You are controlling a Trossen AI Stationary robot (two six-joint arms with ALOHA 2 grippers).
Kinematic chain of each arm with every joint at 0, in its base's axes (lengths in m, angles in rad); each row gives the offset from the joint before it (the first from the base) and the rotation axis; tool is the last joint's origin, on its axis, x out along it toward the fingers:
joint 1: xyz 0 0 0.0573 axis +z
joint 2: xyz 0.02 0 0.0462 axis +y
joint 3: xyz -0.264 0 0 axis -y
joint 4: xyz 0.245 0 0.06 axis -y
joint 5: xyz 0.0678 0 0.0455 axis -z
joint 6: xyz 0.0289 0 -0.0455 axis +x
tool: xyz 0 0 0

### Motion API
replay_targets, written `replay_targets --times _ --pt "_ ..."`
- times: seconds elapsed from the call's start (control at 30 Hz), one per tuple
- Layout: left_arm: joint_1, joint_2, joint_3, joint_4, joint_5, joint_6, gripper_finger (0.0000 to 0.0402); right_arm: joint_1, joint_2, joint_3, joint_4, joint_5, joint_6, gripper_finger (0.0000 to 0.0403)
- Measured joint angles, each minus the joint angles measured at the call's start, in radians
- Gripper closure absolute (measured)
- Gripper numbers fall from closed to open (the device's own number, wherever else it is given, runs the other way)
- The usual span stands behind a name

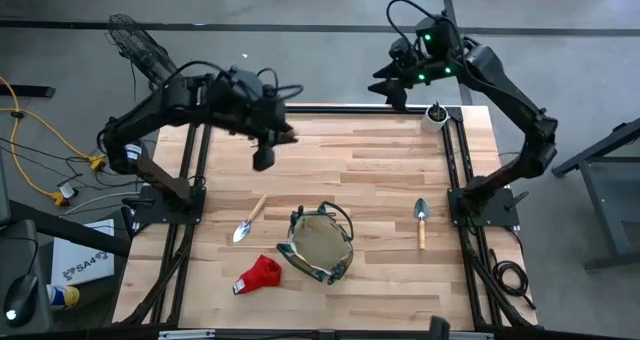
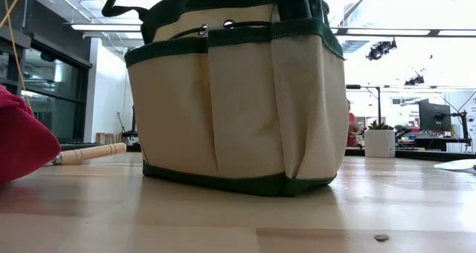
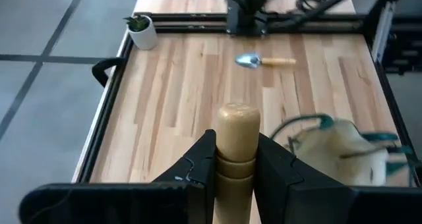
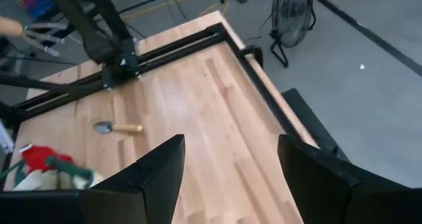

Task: Pick & Place Garden tools in Gardening bag
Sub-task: Put the brown hand rake into the light brown gardening bag

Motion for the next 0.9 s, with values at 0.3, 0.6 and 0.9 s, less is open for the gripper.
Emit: replay_targets --times 0.3,0.6,0.9 --pt "-0.209 -0.134 -0.179 0.049 -0.072 -0.059 0.034 0.168 -0.09 -0.064 -0.072 0.114 0.142 0.0168" --pt "-0.415 -0.458 -0.839 0.638 -0.082 -0.261 0.034 0.478 -0.172 -0.215 0.052 0.4 0.412 0.0168" --pt "-0.681 -0.598 -1.302 1.273 -0.292 -0.353 0.034 0.774 -0.179 -0.262 0.068 0.707 0.638 0.0168"
